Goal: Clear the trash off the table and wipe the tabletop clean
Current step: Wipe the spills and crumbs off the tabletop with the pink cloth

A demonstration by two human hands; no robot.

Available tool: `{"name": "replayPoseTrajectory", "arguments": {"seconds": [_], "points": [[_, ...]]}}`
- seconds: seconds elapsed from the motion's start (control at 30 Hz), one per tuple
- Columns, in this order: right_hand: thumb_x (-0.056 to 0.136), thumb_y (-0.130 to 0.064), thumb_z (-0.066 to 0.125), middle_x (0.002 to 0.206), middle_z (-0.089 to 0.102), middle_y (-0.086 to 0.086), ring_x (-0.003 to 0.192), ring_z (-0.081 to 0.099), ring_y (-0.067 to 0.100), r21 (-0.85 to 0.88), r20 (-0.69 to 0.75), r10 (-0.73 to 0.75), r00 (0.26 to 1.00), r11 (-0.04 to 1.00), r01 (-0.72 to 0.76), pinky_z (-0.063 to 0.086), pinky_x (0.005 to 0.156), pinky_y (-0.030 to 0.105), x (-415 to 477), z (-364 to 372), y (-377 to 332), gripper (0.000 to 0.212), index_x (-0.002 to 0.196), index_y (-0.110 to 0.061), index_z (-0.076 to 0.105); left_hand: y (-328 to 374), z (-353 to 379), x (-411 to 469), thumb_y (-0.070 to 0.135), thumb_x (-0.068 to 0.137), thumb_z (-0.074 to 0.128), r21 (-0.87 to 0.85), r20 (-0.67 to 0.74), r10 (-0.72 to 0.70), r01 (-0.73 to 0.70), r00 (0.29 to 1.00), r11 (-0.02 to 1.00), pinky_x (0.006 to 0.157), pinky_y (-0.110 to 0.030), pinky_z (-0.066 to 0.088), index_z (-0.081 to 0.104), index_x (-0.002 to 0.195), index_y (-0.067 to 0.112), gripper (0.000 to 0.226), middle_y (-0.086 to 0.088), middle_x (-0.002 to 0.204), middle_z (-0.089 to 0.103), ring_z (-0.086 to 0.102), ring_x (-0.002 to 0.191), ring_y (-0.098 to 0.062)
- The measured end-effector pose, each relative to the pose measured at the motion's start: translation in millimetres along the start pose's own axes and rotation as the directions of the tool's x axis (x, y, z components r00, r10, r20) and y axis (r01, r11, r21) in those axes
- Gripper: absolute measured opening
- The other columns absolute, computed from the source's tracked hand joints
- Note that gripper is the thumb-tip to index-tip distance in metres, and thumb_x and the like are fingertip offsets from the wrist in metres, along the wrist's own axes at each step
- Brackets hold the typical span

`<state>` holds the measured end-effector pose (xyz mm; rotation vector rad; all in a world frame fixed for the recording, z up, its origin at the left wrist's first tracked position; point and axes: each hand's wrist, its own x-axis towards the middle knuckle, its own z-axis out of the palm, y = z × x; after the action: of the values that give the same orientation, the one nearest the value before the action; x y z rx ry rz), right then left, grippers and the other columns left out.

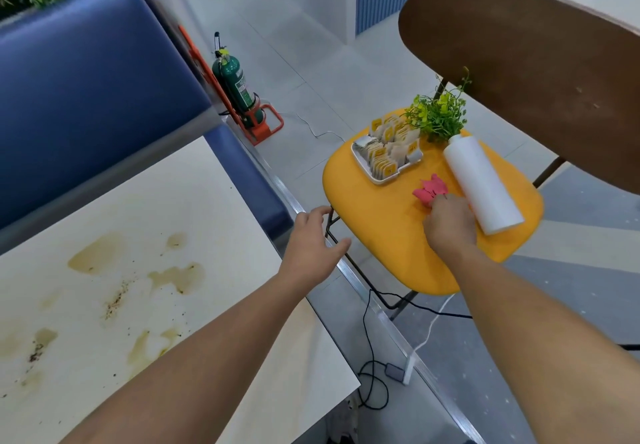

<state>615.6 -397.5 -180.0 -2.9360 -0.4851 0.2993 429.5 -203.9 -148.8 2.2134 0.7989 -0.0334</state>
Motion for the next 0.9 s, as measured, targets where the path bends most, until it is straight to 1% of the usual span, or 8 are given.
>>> {"name": "replayPoseTrajectory", "arguments": {"seconds": [0.1,0.17,0.3,0.43,0.6,0.73,0.83,0.9], "points": [[0.089,-0.014,0.059,0.094,0.059,0.014,0.089,0.056,0.035,0.259,-0.122,-0.015,0.992,0.965,0.047,0.049,0.067,0.047,1.2,-14.8,-14.5,0.011,0.096,-0.007,0.058,1.8,-8.5,3.9,0.053,0.087,0.073,0.003,-0.016,-0.004,0.004,1.0,1.0,0.098,-0.036,0.054,0.034,0.148,0.038,0.074,0.003,0.144,0.041,0.055,0.123,-0.015],[0.087,-0.019,0.06,0.088,0.058,0.006,0.079,0.054,0.026,0.438,-0.147,0.005,0.989,0.897,0.061,0.042,0.061,0.038,-1.4,-23.2,-29.5,0.009,0.09,-0.011,0.055,3.3,-15.9,5.4,0.053,0.087,0.073,0.008,-0.032,0.002,-0.001,0.999,1.0,0.097,-0.035,0.054,0.035,0.148,0.038,0.074,0.004,0.141,0.041,0.055,0.121,-0.015],[0.087,-0.02,0.061,0.079,0.06,-0.004,0.068,0.053,0.007,0.715,-0.046,0.016,0.999,0.699,0.022,0.036,0.053,0.028,-5.0,-48.0,-69.5,0.007,0.083,-0.015,0.059,9.1,-38.3,4.4,0.052,0.086,0.074,-0.016,-0.085,-0.009,0.008,0.996,1.0,0.093,-0.028,0.053,0.038,0.147,0.037,0.072,0.005,0.136,0.043,0.055,0.115,-0.012],[0.089,-0.011,0.06,0.071,0.053,-0.001,0.062,0.048,0.013,0.868,0.093,-0.104,0.99,0.495,-0.029,0.036,0.057,0.029,-11.0,-76.5,-111.0,0.018,0.072,-0.014,0.053,14.9,-72.6,-1.8,0.052,0.086,0.072,-0.049,-0.136,-0.024,0.017,0.99,0.999,0.091,-0.027,0.048,0.041,0.145,0.035,0.069,0.007,0.129,0.043,0.055,0.112,-0.011],[0.079,0.003,0.056,0.06,0.043,-0.001,0.058,0.038,0.015,0.957,0.249,-0.253,0.935,0.209,-0.199,0.028,0.054,0.029,-32.7,-108.5,-173.3,0.028,0.06,-0.016,0.05,24.5,-120.7,-12.2,0.051,0.093,0.066,-0.154,-0.205,-0.126,0.095,0.97,0.983,0.097,-0.036,0.053,0.043,0.146,0.03,0.061,0.002,0.131,0.049,0.059,0.109,-0.014],[0.064,-0.009,0.056,0.065,0.035,0.002,0.056,0.034,0.013,0.956,0.282,-0.377,0.882,0.035,-0.291,0.025,0.053,0.028,-60.3,-128.8,-219.4,0.014,0.064,-0.017,0.045,22.1,-160.9,-29.7,0.055,0.098,0.056,-0.257,-0.222,-0.234,0.175,0.947,0.95,0.096,-0.035,0.051,0.044,0.144,0.03,0.053,0.003,0.131,0.057,0.058,0.111,-0.015],[0.064,-0.008,0.054,0.065,0.039,0.002,0.057,0.036,0.013,0.952,0.285,-0.492,0.822,0.045,-0.303,0.028,0.049,0.023,-81.1,-135.9,-251.8,0.01,0.067,-0.017,0.048,16.1,-194.9,-54.4,0.053,0.099,0.056,-0.399,-0.182,-0.311,0.219,0.933,0.89,0.092,-0.047,0.059,0.045,0.143,0.026,0.052,0.002,0.116,0.063,0.068,0.099,-0.021],[0.077,-0.003,0.051,0.066,0.045,0.002,0.06,0.04,0.015,0.94,0.312,-0.555,0.771,0.066,-0.334,0.031,0.048,0.022,-93.4,-137.5,-270.4,0.017,0.073,-0.019,0.053,12.2,-214.4,-70.2,0.05,0.099,0.059,-0.48,-0.191,-0.372,0.244,0.908,0.843,0.086,-0.045,0.062,0.045,0.143,0.024,0.053,0.001,0.113,0.063,0.069,0.095,-0.022]]}}
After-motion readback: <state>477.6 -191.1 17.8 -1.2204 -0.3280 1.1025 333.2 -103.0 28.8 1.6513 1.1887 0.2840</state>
